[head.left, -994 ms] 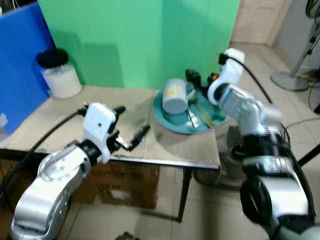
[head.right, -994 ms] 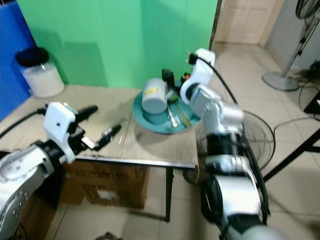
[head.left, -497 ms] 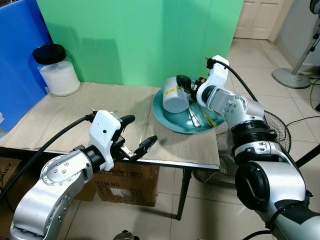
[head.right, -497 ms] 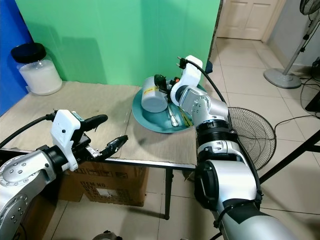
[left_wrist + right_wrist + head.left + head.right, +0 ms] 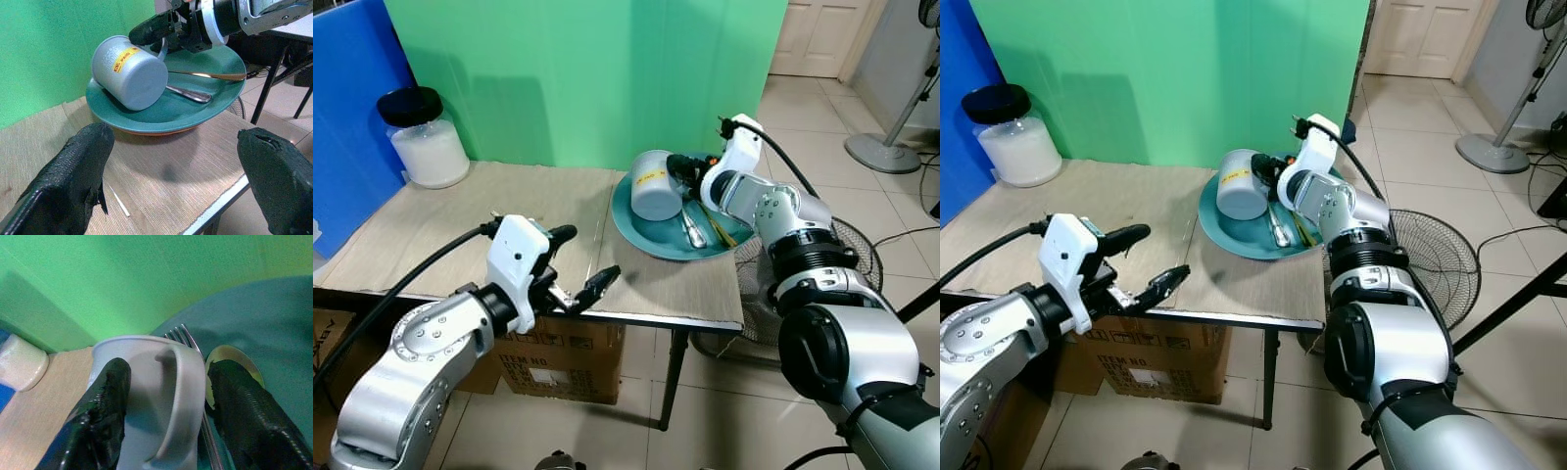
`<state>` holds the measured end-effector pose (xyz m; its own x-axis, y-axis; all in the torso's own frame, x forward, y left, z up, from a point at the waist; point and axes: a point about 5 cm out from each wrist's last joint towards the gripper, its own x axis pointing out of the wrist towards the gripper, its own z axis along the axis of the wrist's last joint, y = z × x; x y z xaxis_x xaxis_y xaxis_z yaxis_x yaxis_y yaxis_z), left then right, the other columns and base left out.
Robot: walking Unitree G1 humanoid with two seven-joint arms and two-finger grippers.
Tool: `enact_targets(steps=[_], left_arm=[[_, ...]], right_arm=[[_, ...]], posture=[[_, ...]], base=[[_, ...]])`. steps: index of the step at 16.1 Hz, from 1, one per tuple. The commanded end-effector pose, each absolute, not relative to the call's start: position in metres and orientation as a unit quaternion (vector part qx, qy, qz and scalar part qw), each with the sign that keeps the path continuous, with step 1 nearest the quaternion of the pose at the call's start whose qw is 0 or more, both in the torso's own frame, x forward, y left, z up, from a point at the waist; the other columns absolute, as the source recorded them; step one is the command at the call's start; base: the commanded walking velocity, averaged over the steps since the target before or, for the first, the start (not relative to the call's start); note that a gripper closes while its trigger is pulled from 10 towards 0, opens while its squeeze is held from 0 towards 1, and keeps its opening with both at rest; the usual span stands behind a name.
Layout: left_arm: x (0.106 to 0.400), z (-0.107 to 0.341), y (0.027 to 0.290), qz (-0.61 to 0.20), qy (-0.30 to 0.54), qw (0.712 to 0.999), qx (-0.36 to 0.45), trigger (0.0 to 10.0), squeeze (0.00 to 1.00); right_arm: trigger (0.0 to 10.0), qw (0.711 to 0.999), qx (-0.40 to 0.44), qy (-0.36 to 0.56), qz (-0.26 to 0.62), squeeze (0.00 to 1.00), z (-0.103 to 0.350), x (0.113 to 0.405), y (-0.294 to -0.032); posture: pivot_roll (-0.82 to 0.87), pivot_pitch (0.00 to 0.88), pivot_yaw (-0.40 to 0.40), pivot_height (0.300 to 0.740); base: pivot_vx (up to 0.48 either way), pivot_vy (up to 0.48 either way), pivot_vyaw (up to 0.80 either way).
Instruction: Setting the table
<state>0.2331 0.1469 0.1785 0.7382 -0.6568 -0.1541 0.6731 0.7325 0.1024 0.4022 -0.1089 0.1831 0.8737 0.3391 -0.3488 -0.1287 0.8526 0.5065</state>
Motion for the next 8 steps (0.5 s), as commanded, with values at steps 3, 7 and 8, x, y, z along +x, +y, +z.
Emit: enact_targets(steps=[3,7,8], left_arm=[[0.2351,0.1823,0.1446,-0.363,0.048,0.926,0.086,10.0,0.00],[0.2357,0.1825,0.1437,-0.365,0.047,0.926,0.087,10.0,0.00],[0.2361,0.1828,0.1432,-0.365,0.047,0.926,0.087,10.0,0.00]], right_arm=[[0.0,0.942,0.232,0.214,0.118,0.00,0.1860,0.4048,-0.1123],[0.0,0.936,0.241,0.218,0.132,0.00,0.1876,0.4043,-0.1093],[0.0,0.936,0.244,0.215,0.136,0.00,0.1890,0.4047,-0.1087]], posture=[[0.08,0.000,0.044,0.740],[0.08,0.000,0.046,0.740],[0.08,0.000,0.044,0.740]], base=[[0.000,0.000,0.00],[0.000,0.000,0.00],[0.000,0.000,0.00]])
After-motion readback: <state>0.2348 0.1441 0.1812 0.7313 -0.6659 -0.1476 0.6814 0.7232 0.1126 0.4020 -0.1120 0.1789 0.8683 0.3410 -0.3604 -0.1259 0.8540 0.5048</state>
